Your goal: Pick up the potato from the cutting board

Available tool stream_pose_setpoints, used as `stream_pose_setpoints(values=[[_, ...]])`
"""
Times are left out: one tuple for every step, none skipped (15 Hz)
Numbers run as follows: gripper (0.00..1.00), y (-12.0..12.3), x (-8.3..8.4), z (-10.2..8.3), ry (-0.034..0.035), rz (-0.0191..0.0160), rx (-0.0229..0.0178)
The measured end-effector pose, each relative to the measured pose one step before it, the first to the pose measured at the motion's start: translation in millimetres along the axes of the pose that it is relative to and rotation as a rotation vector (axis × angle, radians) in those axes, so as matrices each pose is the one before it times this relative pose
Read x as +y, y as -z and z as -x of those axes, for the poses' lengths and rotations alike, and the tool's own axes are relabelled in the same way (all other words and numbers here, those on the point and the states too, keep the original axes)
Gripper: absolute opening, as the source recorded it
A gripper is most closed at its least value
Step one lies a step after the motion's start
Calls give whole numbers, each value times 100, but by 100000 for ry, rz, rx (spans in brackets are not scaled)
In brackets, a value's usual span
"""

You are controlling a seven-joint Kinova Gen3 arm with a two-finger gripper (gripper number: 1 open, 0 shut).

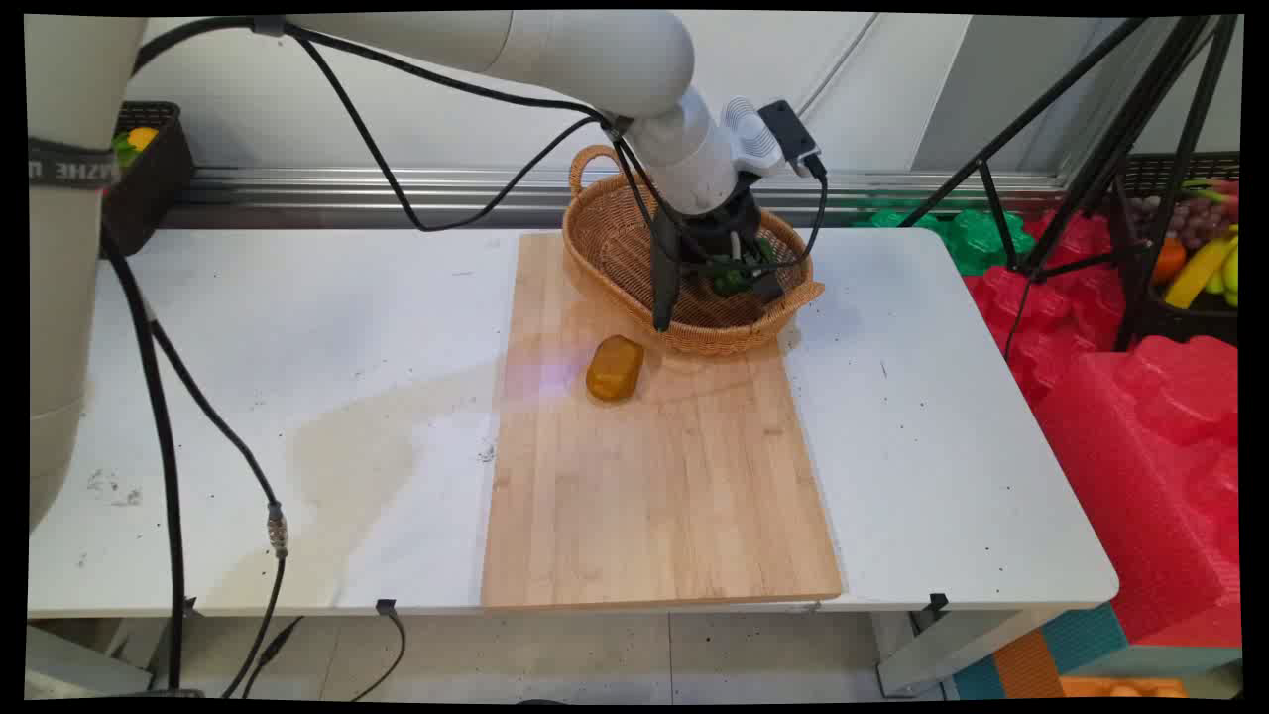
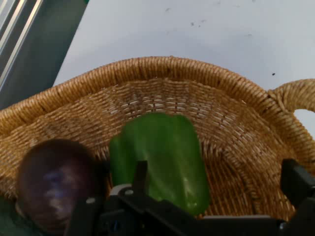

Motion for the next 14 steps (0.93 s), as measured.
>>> stream_pose_setpoints(values=[[100,-124,43,6,-447,115,16],[100,-35,17,-18,-407,42,109],[100,18,8,-70,-635,-18,310],[100,130,-19,-90,-767,-69,509],[100,344,-48,-119,-884,-225,737],[100,244,-4,-106,-585,-74,496],[100,243,-11,-64,-429,-37,433],[100,465,-15,-85,-565,-117,662],[100,354,-5,-60,-475,-55,499],[100,649,-2,-38,-598,-47,724],[100,481,-9,5,-411,-52,503],[100,749,22,43,-645,8,660],[100,469,23,28,-326,34,427],[100,837,6,113,-381,43,710]])
